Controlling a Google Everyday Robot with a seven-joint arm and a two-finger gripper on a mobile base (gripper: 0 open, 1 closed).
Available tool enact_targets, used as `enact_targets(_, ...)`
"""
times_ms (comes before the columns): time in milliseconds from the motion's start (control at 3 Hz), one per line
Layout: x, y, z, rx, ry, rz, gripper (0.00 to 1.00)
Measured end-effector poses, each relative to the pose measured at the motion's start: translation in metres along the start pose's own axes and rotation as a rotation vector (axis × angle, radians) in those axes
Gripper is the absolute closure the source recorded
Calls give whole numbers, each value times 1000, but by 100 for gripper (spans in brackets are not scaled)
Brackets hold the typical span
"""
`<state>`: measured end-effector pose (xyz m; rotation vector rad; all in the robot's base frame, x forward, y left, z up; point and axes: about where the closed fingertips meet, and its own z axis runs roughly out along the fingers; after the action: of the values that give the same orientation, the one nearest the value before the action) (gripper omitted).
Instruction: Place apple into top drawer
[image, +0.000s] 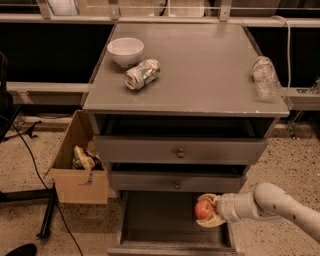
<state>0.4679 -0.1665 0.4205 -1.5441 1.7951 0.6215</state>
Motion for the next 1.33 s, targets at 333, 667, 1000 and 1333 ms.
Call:
enact_targets(333, 3, 0, 3, -6, -8, 11, 100)
enact_targets(667, 14, -2, 20, -22, -22, 4, 100)
enact_targets(1000, 28, -8, 45, -32, -52, -31, 100)
enact_targets(1333, 48, -12, 74, -39, -90, -57, 100)
